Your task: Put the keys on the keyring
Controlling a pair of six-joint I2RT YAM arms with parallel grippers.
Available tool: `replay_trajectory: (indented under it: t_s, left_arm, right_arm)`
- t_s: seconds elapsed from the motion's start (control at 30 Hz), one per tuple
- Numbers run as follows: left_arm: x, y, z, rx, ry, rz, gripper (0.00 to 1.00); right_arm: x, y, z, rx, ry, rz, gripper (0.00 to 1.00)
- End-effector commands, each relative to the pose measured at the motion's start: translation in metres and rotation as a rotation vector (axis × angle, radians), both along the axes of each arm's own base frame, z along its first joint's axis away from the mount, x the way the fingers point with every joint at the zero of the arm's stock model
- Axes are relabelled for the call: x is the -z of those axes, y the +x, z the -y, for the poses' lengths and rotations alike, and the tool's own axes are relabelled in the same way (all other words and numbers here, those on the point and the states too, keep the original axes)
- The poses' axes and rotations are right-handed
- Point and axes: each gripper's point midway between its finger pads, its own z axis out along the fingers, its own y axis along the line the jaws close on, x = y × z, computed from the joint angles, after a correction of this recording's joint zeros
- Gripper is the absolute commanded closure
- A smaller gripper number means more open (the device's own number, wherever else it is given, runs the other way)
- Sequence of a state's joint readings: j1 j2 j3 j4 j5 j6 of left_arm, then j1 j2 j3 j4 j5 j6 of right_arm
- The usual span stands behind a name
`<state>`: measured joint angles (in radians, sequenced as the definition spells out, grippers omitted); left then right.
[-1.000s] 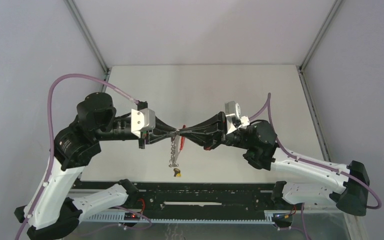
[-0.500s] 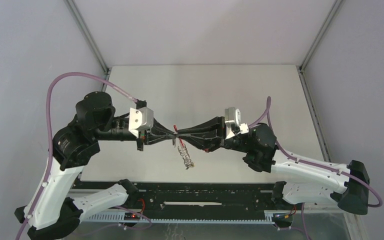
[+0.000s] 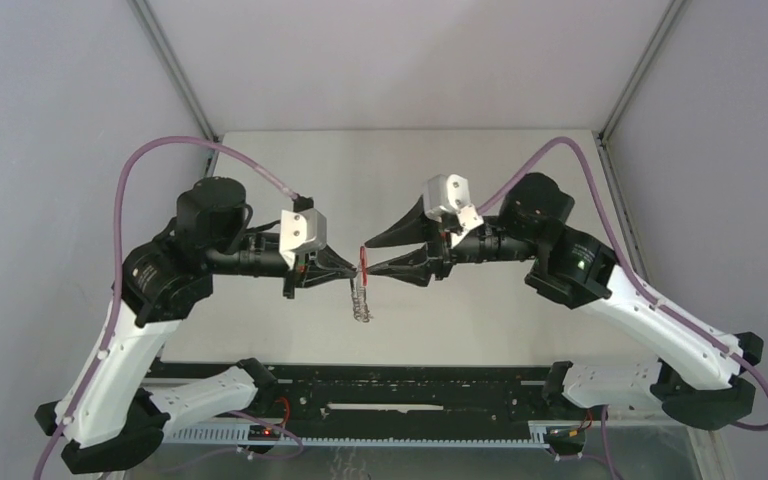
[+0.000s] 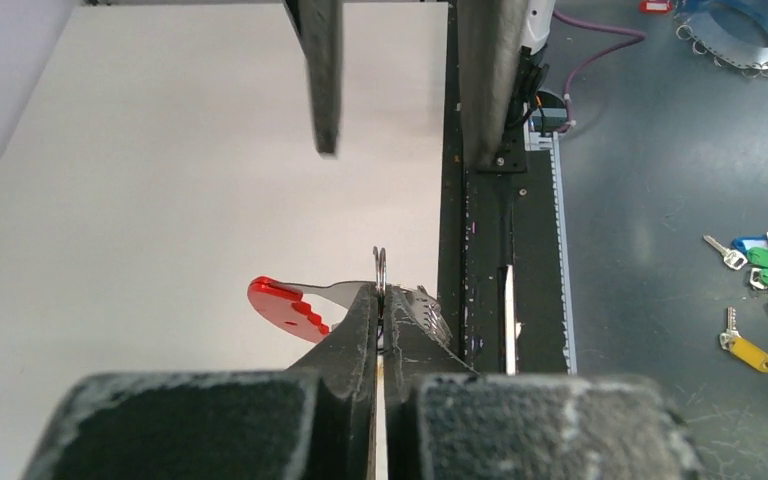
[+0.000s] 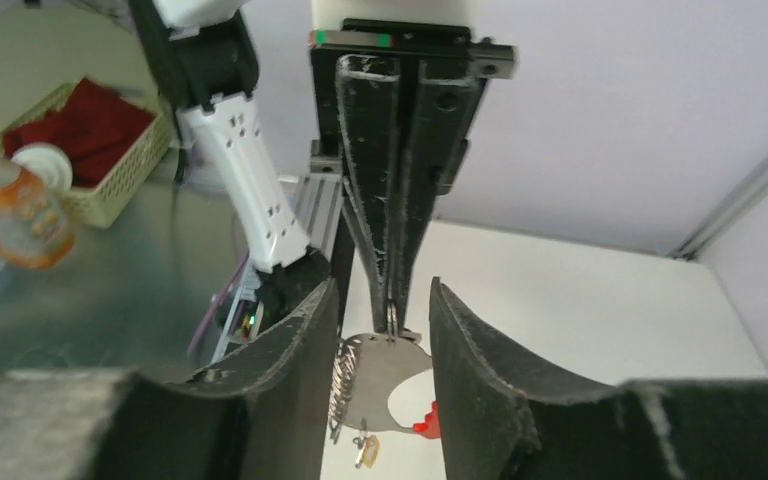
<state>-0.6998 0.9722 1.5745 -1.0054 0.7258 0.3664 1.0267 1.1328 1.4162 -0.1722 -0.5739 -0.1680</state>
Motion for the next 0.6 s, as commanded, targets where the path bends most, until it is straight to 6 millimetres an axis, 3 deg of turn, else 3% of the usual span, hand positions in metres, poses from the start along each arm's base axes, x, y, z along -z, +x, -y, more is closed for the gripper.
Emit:
replay_trajectory:
  t_s: [0.0,0.2,0.57]
  left_arm:
    - [-0.009,0.003,0.003,0.003,-0.013,0.025,1.0]
    - [-0.008,0.002,0.003,0.01,-0.011,0.018,1.0]
    - [-0.01,-0.004,0.002,0.033,-0.02,0.02,1.0]
  right_arm:
    - [0.044,-0.011,-0.003,-0.112,-0.249,-0.055,0.56]
    - [0.044,-0.008,-0.008,-0.123,-0.289,-0.049,0.63]
    - [0.04,0.003,-0.012,-0.08,-0.27,0.0,0.61]
